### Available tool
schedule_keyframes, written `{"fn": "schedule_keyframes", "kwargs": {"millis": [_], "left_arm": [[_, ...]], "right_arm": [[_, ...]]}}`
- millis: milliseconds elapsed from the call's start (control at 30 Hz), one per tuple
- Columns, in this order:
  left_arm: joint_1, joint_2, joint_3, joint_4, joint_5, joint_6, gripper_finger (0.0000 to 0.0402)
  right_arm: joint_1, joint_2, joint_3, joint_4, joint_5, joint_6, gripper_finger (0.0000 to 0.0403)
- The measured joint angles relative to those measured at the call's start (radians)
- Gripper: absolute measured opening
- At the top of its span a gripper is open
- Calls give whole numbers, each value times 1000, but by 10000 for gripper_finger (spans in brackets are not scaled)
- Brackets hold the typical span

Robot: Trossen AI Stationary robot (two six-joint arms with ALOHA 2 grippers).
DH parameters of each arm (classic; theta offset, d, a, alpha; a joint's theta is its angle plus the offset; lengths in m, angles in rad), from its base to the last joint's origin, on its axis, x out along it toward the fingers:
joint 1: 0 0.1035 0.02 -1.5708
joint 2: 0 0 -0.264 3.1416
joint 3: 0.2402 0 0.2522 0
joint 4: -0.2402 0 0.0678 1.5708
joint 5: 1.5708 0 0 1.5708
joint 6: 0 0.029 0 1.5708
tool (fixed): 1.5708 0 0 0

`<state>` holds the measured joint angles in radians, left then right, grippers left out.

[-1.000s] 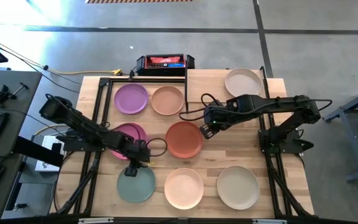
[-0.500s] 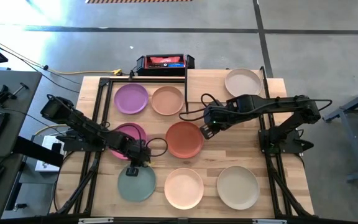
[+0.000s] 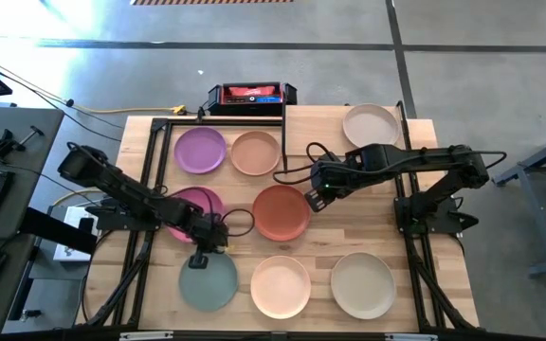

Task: Place and stack plates onto a shelf
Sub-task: Stack the light blue plate on top of the gray plate on the shelf

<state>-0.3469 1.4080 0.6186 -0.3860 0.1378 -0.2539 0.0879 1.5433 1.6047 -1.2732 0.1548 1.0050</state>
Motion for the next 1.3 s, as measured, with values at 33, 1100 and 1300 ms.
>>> {"fn": "schedule_keyframes", "kwargs": {"millis": [33,1100,1300], "left_arm": [[8,-14,9,-25,-6,8,2],[533,-167,392,-282,-281,-59,1],[598,-140,436,-279,-287,-86,1]], "right_arm": [[0,0,0,0,1,0,96],[-31,0,0,160,133,-167,130],[-89,7,0,257,160,-245,132]]}}
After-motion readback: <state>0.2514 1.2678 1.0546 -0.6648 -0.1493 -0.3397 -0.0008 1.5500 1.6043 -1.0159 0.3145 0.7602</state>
